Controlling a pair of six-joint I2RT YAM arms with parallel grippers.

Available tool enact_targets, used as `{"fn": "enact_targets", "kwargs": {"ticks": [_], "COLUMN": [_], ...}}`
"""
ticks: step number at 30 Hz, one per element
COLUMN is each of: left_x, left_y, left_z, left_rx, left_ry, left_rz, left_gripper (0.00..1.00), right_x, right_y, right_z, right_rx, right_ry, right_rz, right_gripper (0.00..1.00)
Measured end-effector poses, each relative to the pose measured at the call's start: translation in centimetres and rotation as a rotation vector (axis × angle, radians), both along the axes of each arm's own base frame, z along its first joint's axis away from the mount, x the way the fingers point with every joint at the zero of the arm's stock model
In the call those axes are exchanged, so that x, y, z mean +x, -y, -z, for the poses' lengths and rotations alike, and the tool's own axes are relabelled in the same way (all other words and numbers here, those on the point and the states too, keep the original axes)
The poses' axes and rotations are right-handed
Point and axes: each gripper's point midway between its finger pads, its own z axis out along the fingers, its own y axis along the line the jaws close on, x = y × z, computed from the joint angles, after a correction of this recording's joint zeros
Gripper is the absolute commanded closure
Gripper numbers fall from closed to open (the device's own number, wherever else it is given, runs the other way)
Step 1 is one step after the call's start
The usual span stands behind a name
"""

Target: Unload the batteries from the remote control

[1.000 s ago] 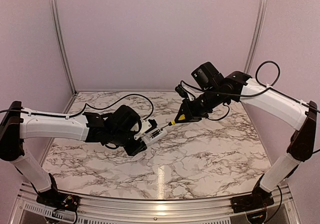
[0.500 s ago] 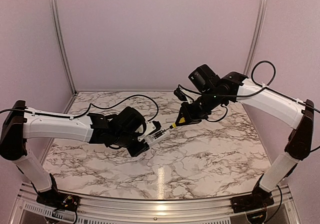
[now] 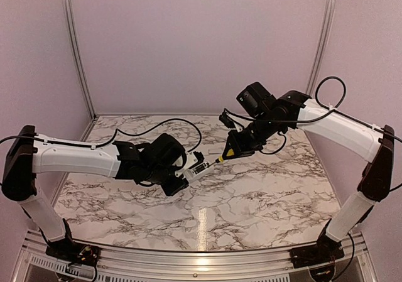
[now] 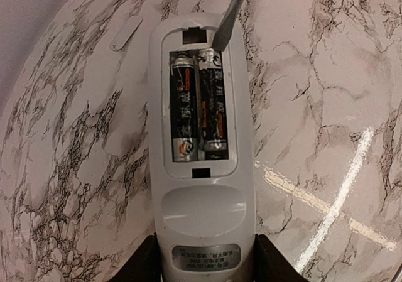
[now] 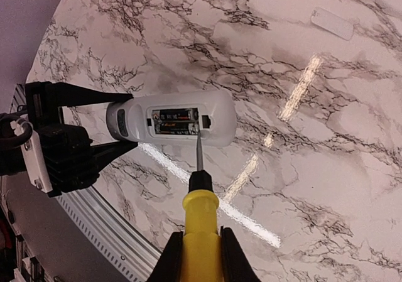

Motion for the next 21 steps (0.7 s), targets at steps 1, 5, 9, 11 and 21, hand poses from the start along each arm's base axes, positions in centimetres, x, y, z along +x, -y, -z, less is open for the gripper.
{"fn": "enact_targets", "kwargs": {"ticks": [1, 5, 9, 11, 21], "left_x": [0.01, 0.12, 0.18, 0.15, 0.05], "left_y": [0.02, 0.21, 0.24, 0.25, 0.07], "left_z": [0.04, 0.04, -0.06, -0.07, 0.06], "left_rx": [0.001, 0.006, 0.012, 0.016, 0.03], "left_ry": [0.0, 0.001, 0.009, 0.014, 0.016], "left_rz": [0.001, 0.005, 0.012, 0.015, 0.015], "left_gripper": [1.0, 1.0, 1.0, 1.0, 1.0], "right_x": [0.01, 0.02, 0.02, 0.09, 0.43], "right_y": [0.0, -0.01, -0.01, 0.04, 0.34], "right_z": [0.0, 0.03, 0.03, 0.05, 0.16], "right_rx": [0.0, -0.001, -0.001, -0.004, -0.022], "right_ry": [0.0, 0.0, 0.001, 0.003, 0.02], "right_rz": [0.0, 0.0, 0.001, 0.004, 0.017], "right_gripper": [1.0, 1.0, 1.0, 1.0, 1.0]}}
